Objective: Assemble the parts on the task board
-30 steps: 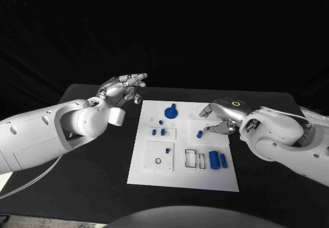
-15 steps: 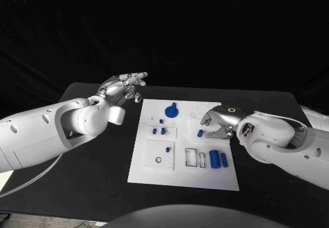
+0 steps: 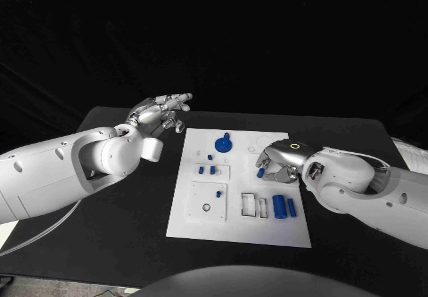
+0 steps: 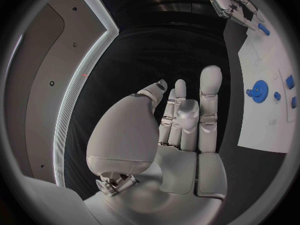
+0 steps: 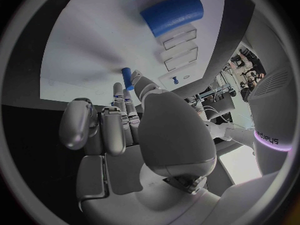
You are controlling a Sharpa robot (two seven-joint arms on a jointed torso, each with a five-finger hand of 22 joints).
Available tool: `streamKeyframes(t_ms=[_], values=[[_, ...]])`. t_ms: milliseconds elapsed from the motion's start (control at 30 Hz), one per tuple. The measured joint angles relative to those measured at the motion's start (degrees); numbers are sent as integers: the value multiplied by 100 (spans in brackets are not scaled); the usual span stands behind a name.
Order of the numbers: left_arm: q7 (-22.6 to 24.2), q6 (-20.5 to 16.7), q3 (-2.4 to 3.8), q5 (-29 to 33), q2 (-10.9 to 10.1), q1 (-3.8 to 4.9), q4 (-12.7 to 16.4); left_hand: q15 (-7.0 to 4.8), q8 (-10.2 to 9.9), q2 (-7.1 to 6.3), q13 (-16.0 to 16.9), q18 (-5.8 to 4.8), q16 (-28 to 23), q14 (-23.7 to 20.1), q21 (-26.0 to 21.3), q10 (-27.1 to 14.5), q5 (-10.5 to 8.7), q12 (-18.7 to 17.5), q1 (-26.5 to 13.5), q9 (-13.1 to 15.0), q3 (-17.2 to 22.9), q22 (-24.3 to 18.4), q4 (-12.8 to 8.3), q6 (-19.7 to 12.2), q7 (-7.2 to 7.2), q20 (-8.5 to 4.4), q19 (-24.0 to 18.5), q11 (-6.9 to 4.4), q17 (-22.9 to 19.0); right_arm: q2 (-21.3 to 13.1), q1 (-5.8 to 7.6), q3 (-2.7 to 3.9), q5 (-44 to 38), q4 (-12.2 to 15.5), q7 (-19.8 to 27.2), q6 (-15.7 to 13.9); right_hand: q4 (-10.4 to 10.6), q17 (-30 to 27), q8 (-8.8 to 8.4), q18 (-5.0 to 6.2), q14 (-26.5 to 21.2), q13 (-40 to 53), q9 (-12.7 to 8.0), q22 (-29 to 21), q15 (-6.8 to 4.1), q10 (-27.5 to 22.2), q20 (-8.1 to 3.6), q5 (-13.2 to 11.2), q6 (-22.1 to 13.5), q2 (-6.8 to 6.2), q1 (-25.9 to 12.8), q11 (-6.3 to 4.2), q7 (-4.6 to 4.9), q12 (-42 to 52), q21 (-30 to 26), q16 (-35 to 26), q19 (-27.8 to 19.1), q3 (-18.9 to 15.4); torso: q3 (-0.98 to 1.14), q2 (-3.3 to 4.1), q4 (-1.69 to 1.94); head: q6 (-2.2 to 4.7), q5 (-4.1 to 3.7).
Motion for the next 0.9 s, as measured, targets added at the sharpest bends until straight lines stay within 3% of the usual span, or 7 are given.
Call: streamKeyframes(t_ms=[233,433,900], values=[[-5,1,0,-2,-1,0,-2,0,0,0,0,0,0,0,0,0,0,0,0,0,0,0,0,0,0,0,0,0,0,60,-9,-1,18,-34,65,-4,16,0,0,0,0,-5,3,0,0,84,-41,0,66,86,35,-21,12,-70,0,0,0,163,3,1,-3,2,-5],[-8,3,0,-8,-1,0,-3,0,0,0,0,0,0,0,0,0,0,0,0,0,0,0,0,0,0,0,0,0,0,81,-14,-1,30,-58,96,0,11,0,0,0,6,-6,20,5,-6,214,-41,0,207,85,35,-31,-5,-112,0,0,0,313,2,1,-3,-4,-13],[-38,45,-1,-53,-3,0,0,0,22,0,-10,0,0,0,-33,-34,0,23,0,0,0,-32,0,-27,-13,0,0,-9,-12,143,-15,8,-19,-173,60,41,-128,26,67,0,20,7,60,15,-62,493,-73,-16,472,162,112,-80,-22,-232,0,0,33,696,-4,-3,0,-43,-26]])
